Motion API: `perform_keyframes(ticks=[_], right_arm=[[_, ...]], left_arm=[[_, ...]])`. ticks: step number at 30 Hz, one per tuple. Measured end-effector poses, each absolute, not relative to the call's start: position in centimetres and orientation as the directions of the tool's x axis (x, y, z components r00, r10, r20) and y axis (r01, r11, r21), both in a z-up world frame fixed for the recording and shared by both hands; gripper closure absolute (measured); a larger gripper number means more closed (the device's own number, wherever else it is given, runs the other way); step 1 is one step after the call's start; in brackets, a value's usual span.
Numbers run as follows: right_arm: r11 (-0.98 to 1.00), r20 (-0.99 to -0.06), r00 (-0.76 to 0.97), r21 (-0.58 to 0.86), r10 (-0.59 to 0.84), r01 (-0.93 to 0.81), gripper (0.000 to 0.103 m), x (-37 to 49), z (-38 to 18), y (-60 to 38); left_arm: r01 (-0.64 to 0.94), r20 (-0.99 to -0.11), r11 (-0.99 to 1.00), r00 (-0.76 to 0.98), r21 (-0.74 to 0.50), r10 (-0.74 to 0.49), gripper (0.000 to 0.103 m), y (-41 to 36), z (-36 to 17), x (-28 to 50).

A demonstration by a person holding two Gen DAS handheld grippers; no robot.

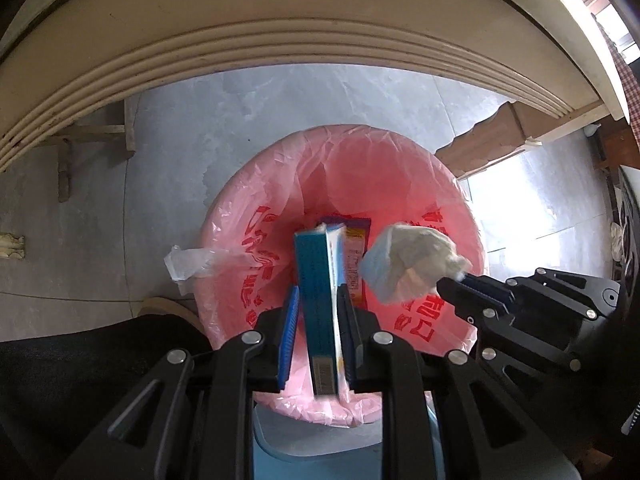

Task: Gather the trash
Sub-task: 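Open both tools to drop the medicine box and tissue into the bin, then move both open tools back toward the table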

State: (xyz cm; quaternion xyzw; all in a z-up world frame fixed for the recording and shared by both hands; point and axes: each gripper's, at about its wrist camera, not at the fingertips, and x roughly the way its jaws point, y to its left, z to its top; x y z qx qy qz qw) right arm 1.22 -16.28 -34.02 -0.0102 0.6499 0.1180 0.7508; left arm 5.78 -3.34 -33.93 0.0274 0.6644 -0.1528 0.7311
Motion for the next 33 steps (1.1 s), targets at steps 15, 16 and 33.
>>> perform_keyframes(ticks=[15,16,33], right_arm=[[0.977,-0.973,0.162,0.136,0.163,-0.165,0.056,1.3,-33.3,-16.5],[0.977,-0.972,0.164,0.139,0.166,-0.164,0.054,1.3,-33.1,-16.6],[0.981,-0.939,0.299,0.133,0.171,-0.141,0.035,-0.3,-27.0,-17.4]], left_arm=[[0.269,-0.977,0.955,0.133,-0.125,-0.166,0.047,-3.4,-32.9,5.7],[0.268,-0.976,0.955,0.136,-0.129,-0.17,0.044,-3.4,-32.7,5.7],[0.251,-0.94,0.96,0.28,-0.124,-0.194,0.024,-1.5,-26.4,3.9]])
